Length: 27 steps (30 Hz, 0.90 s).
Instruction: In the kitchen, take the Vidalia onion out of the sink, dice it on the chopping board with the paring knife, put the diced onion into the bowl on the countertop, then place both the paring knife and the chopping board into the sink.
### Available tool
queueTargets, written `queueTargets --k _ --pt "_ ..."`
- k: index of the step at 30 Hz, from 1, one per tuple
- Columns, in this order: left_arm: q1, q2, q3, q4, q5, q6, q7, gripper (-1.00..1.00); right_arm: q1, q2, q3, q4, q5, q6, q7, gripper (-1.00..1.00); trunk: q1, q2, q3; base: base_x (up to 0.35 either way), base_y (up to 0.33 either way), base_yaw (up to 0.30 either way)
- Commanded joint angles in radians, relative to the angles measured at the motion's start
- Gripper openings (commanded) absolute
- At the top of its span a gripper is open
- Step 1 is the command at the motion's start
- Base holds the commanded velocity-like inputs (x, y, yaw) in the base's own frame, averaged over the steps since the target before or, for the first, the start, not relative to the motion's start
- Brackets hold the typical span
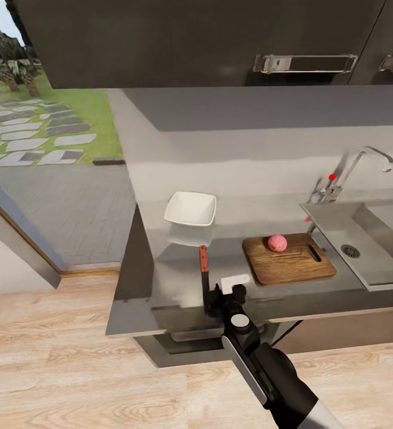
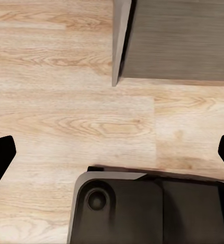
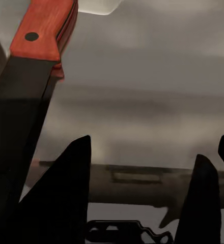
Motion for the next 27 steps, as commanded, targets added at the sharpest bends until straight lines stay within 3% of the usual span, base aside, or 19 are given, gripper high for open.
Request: queueTargets --k 1,27 --pt "0.000 -0.001 0.001 -0.001 0.008 -0.001 -0.004 1.00 -0.001 0.000 0.002 0.002 -0.018 0.007 -0.008 1.00 0.001 -0.001 -0.002 0.000 0.051 0.000" --pt "0.000 -0.001 0.001 -0.001 0.008 -0.001 -0.004 1.00 -0.001 -0.001 0.002 0.002 -0.018 0.007 -0.007 1.00 0.001 -0.001 0.007 0.000 0.004 -0.024"
